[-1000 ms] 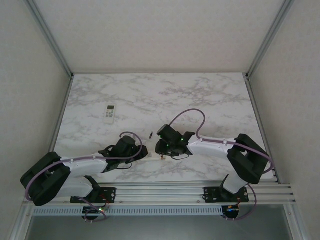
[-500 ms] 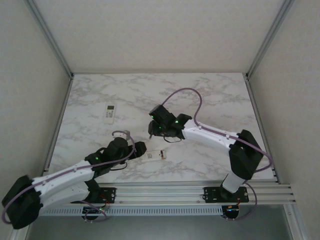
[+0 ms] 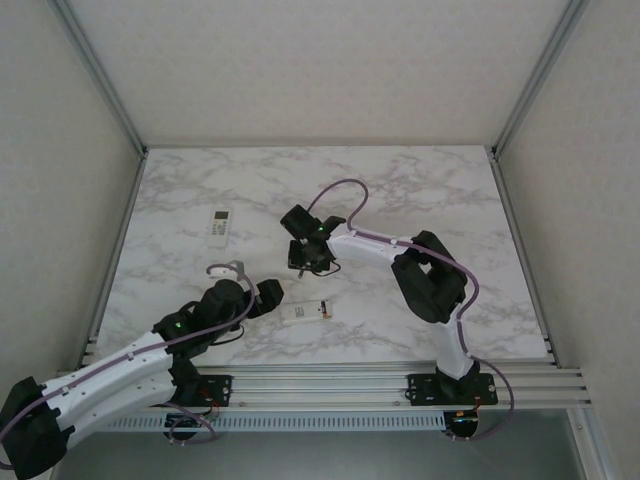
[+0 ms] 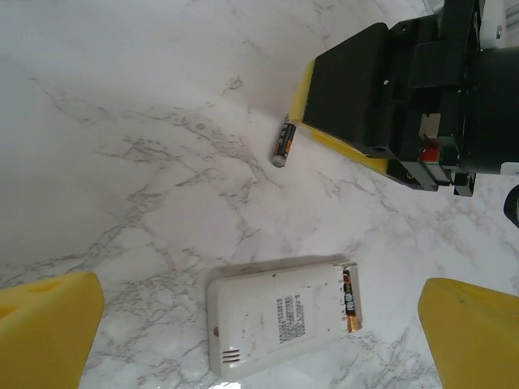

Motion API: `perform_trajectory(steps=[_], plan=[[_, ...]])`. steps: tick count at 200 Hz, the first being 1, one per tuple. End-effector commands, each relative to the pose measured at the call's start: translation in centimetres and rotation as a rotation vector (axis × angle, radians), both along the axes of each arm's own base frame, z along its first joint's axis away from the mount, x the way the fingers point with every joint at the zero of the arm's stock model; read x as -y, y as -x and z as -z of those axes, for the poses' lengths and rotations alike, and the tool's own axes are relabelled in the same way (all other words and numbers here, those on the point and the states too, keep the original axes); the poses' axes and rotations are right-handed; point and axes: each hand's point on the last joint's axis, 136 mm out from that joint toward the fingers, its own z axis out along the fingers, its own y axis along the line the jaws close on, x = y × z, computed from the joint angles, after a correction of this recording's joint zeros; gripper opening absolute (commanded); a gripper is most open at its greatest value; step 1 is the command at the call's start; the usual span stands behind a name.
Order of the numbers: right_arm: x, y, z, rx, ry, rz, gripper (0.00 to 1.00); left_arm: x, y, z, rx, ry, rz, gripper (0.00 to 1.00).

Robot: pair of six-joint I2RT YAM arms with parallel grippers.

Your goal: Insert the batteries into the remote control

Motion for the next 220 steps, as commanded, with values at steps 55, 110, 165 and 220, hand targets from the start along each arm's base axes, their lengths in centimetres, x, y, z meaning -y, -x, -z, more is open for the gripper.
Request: perform_trajectory(steps=[55, 110, 165, 220], plan=[[0.6, -0.5, 2.5, -0.003, 0.109, -0.036, 0.17, -0.4, 0.2, -0.3, 0.035, 0.023, 0.001, 0.99], [0.6, -0.8, -1.0, 0.063, 0.086, -0.08, 0.1, -0.1, 0.2, -0.1, 0.02, 0.031, 0.009, 0.99], [5.9, 3.3, -7.3, 0.202, -0.062, -0.066, 0.1, 3.0, 1.0, 0.8, -0.075, 0.141, 0.104, 0.99], [8.8, 8.9, -4.1, 0.117, -0.117, -0.062, 0.1, 4.6, 2.2, 3.9, -0.232, 0.115, 0.166, 0.89]])
